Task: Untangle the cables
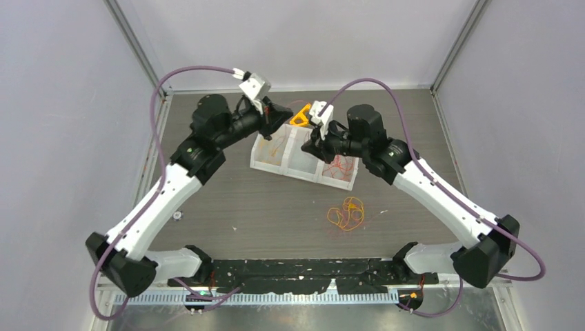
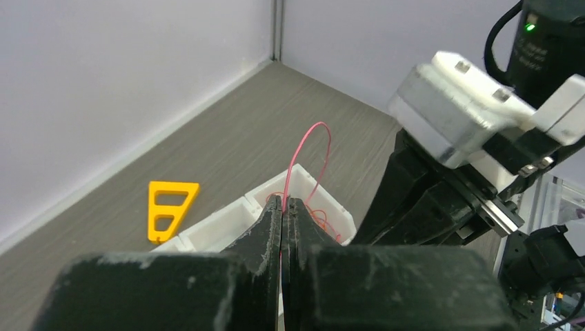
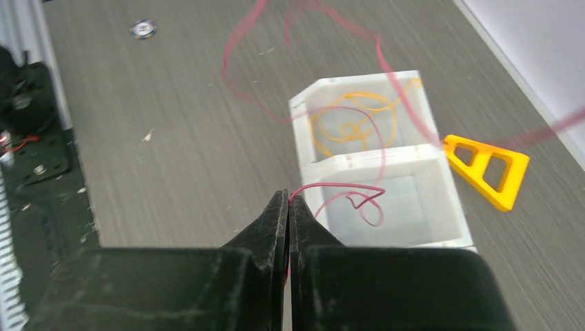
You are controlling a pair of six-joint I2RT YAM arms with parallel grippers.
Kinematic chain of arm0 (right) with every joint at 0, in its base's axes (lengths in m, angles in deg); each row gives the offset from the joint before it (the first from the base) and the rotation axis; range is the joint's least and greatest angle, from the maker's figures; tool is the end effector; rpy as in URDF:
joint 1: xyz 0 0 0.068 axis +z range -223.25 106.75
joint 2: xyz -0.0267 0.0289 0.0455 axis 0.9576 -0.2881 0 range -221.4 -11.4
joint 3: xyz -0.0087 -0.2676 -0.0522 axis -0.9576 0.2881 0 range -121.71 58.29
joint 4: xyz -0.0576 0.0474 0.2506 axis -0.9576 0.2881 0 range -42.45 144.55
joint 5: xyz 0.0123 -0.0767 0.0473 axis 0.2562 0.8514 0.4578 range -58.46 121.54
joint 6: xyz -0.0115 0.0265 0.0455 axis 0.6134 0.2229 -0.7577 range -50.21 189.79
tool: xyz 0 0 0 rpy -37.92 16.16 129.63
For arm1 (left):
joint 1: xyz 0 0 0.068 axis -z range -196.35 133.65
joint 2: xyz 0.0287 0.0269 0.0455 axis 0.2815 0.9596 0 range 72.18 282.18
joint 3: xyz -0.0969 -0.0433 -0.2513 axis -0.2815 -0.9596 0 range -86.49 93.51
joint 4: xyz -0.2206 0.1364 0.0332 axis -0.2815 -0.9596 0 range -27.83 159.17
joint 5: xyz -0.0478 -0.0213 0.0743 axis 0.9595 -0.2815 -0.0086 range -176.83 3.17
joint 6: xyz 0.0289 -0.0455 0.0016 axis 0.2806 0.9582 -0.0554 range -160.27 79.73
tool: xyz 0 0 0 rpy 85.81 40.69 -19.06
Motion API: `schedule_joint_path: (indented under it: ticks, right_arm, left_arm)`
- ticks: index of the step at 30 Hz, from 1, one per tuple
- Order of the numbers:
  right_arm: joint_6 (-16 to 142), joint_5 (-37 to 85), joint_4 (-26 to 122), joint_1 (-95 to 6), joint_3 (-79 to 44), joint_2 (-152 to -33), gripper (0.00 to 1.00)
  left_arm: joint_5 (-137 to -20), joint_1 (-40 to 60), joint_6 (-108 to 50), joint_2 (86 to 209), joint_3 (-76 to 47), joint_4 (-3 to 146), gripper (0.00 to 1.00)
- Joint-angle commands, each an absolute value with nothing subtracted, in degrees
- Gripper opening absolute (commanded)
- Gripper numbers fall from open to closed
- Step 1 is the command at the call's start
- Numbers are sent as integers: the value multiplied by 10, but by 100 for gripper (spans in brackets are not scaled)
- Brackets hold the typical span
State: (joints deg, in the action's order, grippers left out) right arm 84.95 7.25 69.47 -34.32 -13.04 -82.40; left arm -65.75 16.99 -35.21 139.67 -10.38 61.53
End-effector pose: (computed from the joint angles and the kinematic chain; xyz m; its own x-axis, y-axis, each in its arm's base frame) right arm 0.2068 0.1860 0.3853 -0.0486 -0.3457 -0.9371 -0.9149 0.3918 -0.0971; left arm 0.2096 -0.1533 0.4553 -0.0574 -0.0608 -0.9965 0.8113 0.5788 -0.0821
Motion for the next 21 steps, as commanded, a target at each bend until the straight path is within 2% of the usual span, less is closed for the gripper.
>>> schedule_joint_path:
  ticks: [1, 9, 13, 21]
  right_arm:
    - [836, 72, 570, -382, -144, -860, 5]
    - [753, 59, 407, -457, -142, -1023, 5]
    - [722, 43, 379, -475, -161, -1079, 5]
    - [713, 22, 397, -480, -160, -1040, 5]
  left_arm:
    - [-656, 170, -294, 1451, -128, 742, 0]
    - [-663, 159, -257, 1578, -135, 849, 0]
    - [-659, 150, -233, 1648, -133, 891, 0]
    - [-640, 137, -171, 1724, -164, 932, 0]
